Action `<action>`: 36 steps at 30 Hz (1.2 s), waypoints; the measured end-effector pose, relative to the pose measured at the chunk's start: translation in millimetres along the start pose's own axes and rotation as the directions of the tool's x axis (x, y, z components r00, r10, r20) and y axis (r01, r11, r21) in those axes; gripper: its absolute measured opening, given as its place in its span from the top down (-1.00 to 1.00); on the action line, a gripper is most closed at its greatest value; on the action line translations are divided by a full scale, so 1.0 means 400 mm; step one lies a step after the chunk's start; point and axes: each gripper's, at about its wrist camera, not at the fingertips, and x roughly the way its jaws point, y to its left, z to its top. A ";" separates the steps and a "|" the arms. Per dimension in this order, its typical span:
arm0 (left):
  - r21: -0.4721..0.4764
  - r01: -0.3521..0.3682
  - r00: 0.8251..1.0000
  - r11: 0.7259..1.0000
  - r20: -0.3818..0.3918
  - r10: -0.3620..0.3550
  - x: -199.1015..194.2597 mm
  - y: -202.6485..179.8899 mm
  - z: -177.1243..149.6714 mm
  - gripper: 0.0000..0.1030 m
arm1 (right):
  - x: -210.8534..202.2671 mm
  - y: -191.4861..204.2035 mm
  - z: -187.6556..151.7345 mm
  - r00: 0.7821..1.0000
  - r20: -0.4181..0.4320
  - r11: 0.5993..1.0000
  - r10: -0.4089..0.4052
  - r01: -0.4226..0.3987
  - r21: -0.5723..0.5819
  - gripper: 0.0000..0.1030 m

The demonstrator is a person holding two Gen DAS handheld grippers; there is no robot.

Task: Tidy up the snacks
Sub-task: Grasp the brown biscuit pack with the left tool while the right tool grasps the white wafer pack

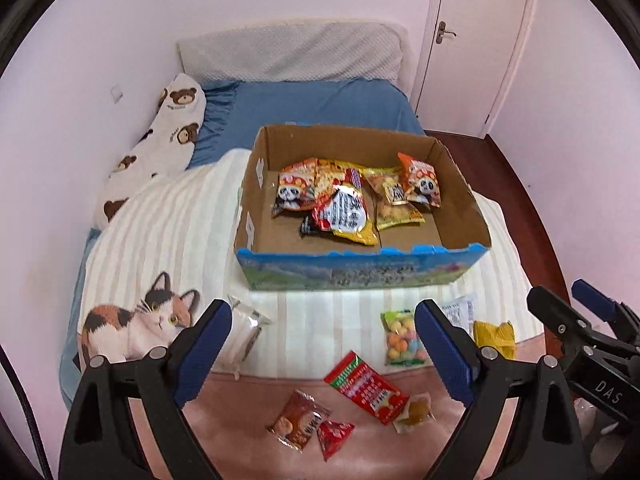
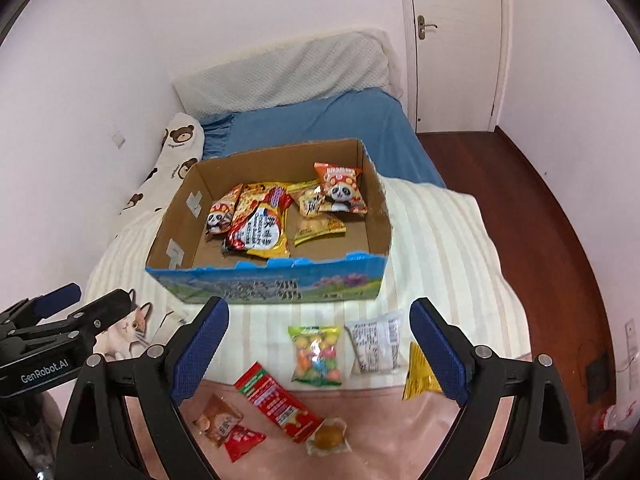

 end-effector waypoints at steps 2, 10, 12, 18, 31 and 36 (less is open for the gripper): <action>-0.013 0.006 1.000 1.000 -0.018 -0.006 0.004 0.006 -0.023 -0.82 | 0.003 -0.008 -0.018 1.000 -0.019 1.000 0.005 -0.004 0.012 -0.83; -0.164 -0.056 0.959 0.985 -0.284 0.007 0.182 0.114 -0.183 -0.82 | 0.158 -0.074 -0.143 0.965 -0.254 0.994 0.063 -0.038 0.104 -0.83; -0.177 -0.082 0.932 0.981 -0.361 0.013 0.241 0.139 -0.231 -0.82 | 0.215 -0.099 -0.191 0.943 -0.324 0.991 0.070 -0.028 0.134 -0.83; -0.192 -0.094 0.846 0.977 -0.532 -0.023 0.385 0.160 -0.357 -0.82 | 0.316 -0.131 -0.295 0.894 -0.444 0.989 0.069 -0.002 0.148 -0.83; 0.069 -0.083 0.821 0.994 -0.560 0.108 0.554 0.050 -0.411 -0.13 | 0.440 -0.196 -0.192 0.904 -0.425 0.992 -0.044 0.089 0.087 -0.83; -0.186 -0.081 0.808 0.979 -0.588 -0.045 0.563 0.121 -0.395 -0.13 | 0.560 -0.179 -0.158 0.891 -0.449 0.995 -0.066 0.092 0.037 -0.68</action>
